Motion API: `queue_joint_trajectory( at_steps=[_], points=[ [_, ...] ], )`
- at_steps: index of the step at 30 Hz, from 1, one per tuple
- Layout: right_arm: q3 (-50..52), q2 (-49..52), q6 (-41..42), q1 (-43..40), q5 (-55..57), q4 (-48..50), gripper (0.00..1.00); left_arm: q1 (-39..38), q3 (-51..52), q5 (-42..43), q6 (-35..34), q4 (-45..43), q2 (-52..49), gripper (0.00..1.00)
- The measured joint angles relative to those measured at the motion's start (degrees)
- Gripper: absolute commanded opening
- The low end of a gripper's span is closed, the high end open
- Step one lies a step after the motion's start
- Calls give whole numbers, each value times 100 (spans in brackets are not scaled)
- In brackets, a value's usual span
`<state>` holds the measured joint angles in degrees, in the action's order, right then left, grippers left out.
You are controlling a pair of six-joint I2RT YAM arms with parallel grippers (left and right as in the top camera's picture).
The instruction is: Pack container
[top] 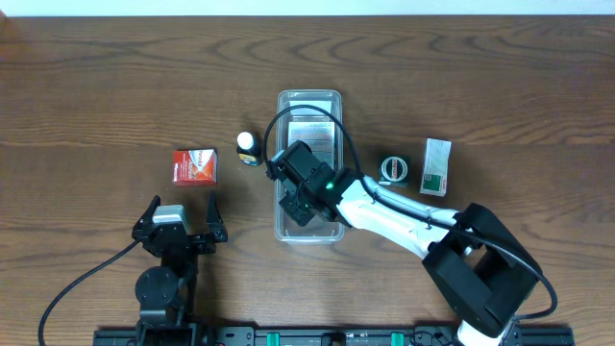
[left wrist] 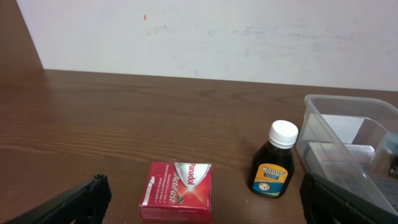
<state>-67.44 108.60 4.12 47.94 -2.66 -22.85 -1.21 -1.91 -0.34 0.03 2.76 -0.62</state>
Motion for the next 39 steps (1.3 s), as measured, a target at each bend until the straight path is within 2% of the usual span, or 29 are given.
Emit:
queue_joint_trajectory(
  at_steps=[12, 27, 34, 39],
  points=[
    [-2, 0, -444, -197, 807, 382, 1, 0, 0, 0, 0, 0, -2, 98],
    [-11, -79, -920, -105, -509, -310, 1, 0, 0, 0, 0, 0, 0, 98],
    [-11, -79, -925, -107, -334, -275, 1, 0, 0, 0, 0, 0, 0, 98],
    [-11, -57, -940, -146, -11, 103, 1, 0, 0, -2, 0, 0, 0, 98]
  ],
)
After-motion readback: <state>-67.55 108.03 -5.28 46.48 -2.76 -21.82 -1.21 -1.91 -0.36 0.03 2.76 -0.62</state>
